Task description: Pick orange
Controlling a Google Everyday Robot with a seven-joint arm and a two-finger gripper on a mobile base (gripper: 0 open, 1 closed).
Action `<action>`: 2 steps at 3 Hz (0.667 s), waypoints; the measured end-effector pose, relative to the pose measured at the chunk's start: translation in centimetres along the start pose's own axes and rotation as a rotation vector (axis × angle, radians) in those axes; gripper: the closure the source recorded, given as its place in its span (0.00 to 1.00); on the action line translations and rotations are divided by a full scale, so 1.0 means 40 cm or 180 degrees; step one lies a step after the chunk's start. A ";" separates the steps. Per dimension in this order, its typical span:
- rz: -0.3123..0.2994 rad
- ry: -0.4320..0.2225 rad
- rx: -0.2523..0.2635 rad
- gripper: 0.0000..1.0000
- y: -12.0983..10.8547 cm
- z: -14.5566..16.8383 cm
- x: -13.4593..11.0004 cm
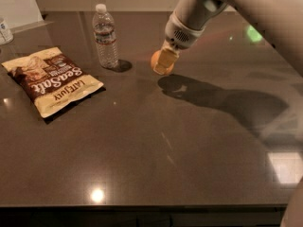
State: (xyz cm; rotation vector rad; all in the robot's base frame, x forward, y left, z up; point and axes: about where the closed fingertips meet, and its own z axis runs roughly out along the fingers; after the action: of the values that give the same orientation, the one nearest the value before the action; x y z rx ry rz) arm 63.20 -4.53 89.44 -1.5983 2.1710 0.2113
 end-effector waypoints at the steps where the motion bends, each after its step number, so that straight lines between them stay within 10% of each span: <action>1: -0.0131 -0.0154 -0.0044 1.00 -0.012 -0.135 -0.045; 2: -0.0296 -0.0314 -0.0063 1.00 -0.020 -0.257 -0.098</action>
Offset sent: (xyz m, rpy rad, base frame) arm -0.0191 -0.0140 0.1584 0.0884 -0.0358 0.1729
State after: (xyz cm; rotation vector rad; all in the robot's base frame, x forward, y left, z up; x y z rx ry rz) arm 62.29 -5.18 100.42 -1.6596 2.0215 0.2779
